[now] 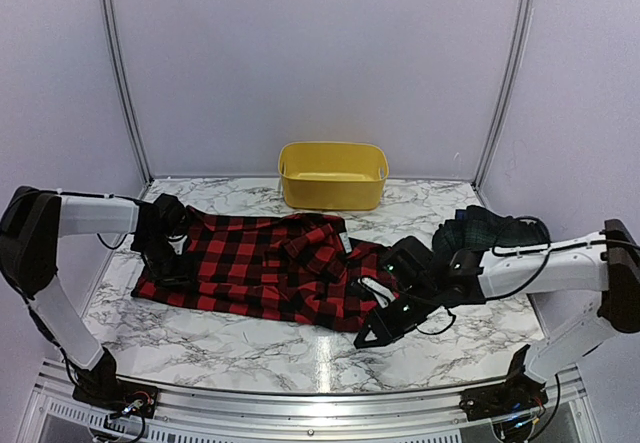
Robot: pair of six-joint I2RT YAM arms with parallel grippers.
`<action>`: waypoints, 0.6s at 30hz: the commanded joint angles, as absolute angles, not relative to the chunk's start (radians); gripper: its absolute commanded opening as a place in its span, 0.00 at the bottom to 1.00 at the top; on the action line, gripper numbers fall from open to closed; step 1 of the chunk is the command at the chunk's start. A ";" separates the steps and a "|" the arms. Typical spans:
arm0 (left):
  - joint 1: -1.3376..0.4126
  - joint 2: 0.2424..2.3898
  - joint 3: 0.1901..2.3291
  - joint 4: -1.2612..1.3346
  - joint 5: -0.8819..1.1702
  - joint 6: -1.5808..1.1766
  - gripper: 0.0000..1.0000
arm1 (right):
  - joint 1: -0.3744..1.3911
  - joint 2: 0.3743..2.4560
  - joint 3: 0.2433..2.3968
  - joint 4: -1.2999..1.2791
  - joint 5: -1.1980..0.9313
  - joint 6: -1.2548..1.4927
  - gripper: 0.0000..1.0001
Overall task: Fold and stack the mixed laundry pile
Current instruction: Smooth out the 1/3-folded shirt at the center of the board.
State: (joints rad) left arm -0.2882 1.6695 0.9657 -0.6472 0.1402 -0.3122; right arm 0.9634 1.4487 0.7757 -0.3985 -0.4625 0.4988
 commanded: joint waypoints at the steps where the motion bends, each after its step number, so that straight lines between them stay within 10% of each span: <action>1: -0.316 1.505 0.968 -0.636 0.200 -0.262 0.66 | 0.931 1.314 0.813 -0.344 -0.397 0.523 0.16; 9: -0.465 1.481 1.138 -0.447 0.279 -0.296 0.91 | 0.822 1.420 0.888 -0.247 -0.346 0.540 0.34; 18: -0.622 1.842 1.525 -0.444 0.272 -0.141 0.97 | 0.785 1.642 0.966 -0.235 -0.354 0.564 0.30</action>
State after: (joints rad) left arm -0.5797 1.7443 1.4136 -0.4522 0.2710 -0.2337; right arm 0.8146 1.6047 0.9310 -0.2550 -0.3725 0.5358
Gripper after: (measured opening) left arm 0.980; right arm 0.319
